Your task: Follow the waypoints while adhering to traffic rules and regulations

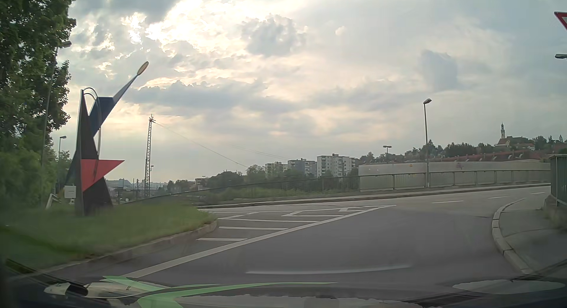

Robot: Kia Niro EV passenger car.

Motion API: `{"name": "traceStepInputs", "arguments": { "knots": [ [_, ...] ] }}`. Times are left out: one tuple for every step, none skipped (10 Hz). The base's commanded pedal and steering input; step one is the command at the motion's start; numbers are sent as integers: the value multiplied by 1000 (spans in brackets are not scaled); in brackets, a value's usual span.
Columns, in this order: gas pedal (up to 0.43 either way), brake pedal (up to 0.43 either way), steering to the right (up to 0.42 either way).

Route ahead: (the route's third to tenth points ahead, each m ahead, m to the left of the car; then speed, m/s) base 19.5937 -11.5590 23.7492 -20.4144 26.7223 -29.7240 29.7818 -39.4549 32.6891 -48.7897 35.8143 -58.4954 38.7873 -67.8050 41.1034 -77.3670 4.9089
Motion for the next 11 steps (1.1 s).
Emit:
{"name": "traceStepInputs", "arguments": {
  "knots": [
    [0,91,212],
    [0,140,220],
    [0,152,225],
    [0,146,228],
    [0,146,230],
    [0,146,231],
    [0,146,230],
    [0,146,231],
    [0,0,235],
    [0,0,238],
    [0,0,242]
  ]
}}
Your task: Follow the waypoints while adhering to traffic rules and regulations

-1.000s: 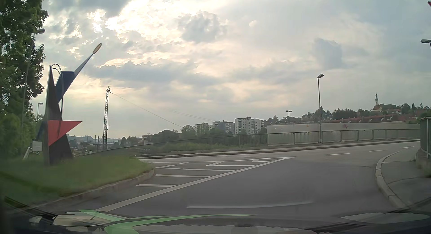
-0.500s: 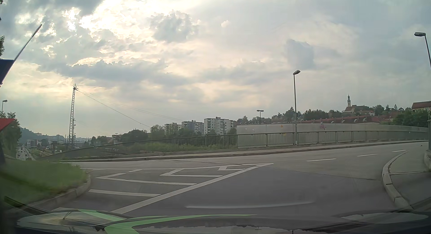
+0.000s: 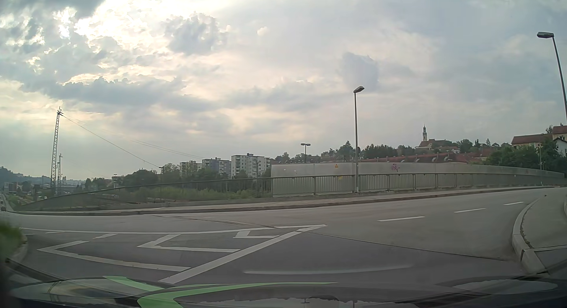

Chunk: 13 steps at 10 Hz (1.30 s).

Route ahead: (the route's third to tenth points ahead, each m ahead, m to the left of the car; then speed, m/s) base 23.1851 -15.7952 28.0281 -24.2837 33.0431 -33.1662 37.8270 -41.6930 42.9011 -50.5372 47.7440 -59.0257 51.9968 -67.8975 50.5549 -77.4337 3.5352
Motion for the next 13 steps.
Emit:
{"name": "traceStepInputs", "arguments": {
  "knots": [
    [0,0,244],
    [87,0,245],
    [287,0,246],
    [331,0,248],
    [350,0,251],
    [358,0,255],
    [358,0,260],
    [358,0,262],
    [358,0,262],
    [358,0,262],
    [358,0,260],
    [358,0,259],
    [350,0,260]
  ]
}}
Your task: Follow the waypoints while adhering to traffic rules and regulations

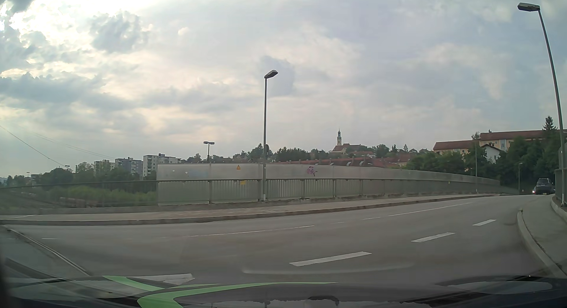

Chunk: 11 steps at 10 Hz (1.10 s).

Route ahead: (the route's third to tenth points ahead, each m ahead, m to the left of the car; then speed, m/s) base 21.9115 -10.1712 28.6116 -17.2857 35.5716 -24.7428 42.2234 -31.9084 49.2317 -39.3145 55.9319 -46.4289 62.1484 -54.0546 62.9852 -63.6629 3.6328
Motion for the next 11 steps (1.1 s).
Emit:
{"name": "traceStepInputs", "arguments": {
  "knots": [
    [350,0,262],
    [339,0,264],
    [339,0,267],
    [331,0,270],
    [331,0,271],
    [331,0,271],
    [331,0,270],
    [331,0,269],
    [331,0,270],
    [331,0,273],
    [331,0,278]
  ]
}}
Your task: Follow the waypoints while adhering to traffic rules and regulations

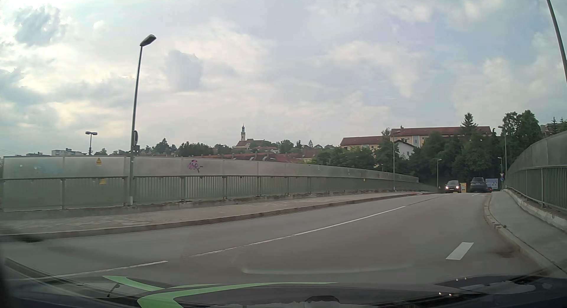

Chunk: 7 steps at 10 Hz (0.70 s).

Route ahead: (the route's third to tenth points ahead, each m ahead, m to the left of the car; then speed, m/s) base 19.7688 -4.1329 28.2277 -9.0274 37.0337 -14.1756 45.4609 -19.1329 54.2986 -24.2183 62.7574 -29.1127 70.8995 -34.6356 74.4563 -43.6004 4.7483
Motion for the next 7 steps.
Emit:
{"name": "traceStepInputs", "arguments": {
  "knots": [
    [331,0,278],
    [331,0,276],
    [331,0,275],
    [331,0,275],
    [319,0,272],
    [319,0,266],
    [319,0,259]
  ]
}}
